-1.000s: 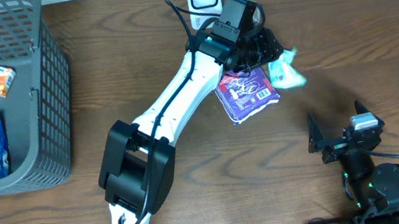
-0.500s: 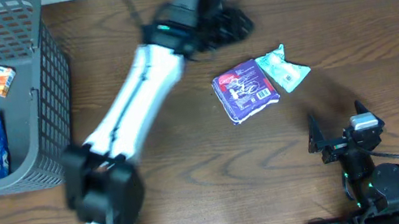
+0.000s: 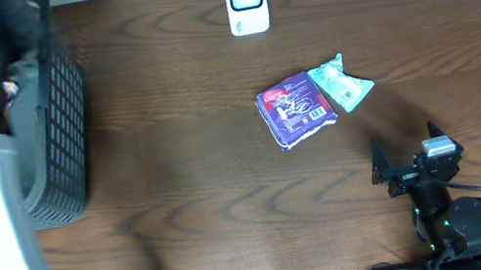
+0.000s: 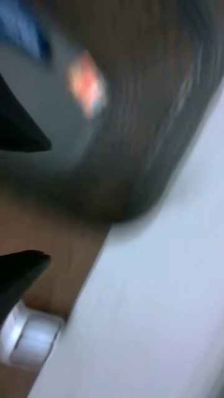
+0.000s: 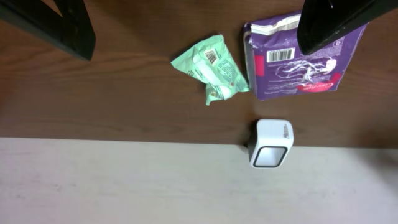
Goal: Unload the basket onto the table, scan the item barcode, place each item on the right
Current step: 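Reach the left gripper into the basket and grasp the blue bar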
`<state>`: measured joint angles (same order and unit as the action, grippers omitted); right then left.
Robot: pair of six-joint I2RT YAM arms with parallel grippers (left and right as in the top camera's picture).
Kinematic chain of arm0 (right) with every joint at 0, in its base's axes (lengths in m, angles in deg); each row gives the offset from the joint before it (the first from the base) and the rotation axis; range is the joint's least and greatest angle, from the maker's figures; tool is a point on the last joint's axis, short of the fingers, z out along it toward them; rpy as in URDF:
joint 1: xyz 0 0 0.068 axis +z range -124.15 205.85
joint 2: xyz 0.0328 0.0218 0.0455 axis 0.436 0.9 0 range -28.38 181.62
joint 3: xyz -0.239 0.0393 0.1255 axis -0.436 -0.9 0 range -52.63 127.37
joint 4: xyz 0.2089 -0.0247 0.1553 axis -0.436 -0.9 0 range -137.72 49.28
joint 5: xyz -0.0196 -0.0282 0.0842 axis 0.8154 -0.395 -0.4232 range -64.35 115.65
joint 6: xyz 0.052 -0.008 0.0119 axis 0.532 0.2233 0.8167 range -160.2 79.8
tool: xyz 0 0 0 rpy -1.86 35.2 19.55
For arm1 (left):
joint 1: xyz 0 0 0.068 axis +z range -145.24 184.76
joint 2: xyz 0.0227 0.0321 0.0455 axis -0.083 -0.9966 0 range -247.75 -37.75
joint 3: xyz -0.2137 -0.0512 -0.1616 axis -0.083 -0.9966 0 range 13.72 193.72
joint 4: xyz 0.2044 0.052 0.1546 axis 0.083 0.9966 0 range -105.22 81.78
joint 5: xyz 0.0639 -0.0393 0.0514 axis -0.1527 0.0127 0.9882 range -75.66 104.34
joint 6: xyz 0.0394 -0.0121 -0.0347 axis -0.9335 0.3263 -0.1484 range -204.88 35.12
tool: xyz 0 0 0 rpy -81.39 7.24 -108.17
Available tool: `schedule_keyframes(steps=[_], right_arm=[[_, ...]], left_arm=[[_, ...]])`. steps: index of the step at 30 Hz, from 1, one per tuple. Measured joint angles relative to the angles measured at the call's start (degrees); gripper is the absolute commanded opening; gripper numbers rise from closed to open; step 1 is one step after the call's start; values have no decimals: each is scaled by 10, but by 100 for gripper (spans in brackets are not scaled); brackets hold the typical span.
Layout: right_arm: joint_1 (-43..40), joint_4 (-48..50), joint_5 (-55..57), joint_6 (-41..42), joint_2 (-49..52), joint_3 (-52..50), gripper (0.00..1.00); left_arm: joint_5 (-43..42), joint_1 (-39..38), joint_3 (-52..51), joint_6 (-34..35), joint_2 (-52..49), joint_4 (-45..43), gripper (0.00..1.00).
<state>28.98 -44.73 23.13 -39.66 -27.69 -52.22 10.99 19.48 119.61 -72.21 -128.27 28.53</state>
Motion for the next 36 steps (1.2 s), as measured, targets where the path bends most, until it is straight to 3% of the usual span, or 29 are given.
schedule_keyframes(steps=[6,12,24,36], right_arm=[[0,0,0,0,0,0,99],[0,0,0,0,0,0,99],[0,0,0,0,0,0,99],[0,0,0,0,0,0,99]], left_arm=[[53,85,0,-88,-60,30,53],[118,108,0,-125,-137,70,53],[271,107,0,-147,-285,134,53],[300,143,-25,-155,-339,133,53]])
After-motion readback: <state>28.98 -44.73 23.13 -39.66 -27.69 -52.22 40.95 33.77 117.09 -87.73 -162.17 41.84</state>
